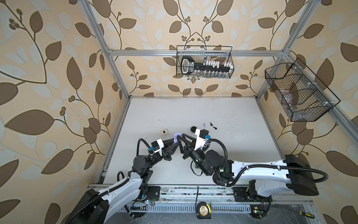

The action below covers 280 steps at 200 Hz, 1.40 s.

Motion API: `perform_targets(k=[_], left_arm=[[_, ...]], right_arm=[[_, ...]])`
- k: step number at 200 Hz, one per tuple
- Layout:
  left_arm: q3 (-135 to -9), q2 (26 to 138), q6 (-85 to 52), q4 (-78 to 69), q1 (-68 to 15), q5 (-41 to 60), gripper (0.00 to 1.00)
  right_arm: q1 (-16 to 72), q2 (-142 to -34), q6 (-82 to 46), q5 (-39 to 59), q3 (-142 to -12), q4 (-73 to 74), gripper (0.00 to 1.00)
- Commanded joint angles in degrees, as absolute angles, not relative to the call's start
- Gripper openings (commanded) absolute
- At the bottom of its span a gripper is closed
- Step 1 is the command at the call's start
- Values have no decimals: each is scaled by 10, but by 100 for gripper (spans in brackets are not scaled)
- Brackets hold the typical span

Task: Insert the wireless bluetooth earbuds into the charging case
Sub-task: 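Release the earbud into the case and raise the right gripper, then lower the right gripper onto the second lilac earbud and close it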

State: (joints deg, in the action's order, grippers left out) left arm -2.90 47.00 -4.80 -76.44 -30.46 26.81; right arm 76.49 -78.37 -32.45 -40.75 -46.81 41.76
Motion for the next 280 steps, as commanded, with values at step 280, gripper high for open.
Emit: perform_targets(k=[280], left_arm=[[-24, 207, -33, -515, -311, 271, 0]], right_arm=[[284, -1200, -118, -143, -939, -347, 55]])
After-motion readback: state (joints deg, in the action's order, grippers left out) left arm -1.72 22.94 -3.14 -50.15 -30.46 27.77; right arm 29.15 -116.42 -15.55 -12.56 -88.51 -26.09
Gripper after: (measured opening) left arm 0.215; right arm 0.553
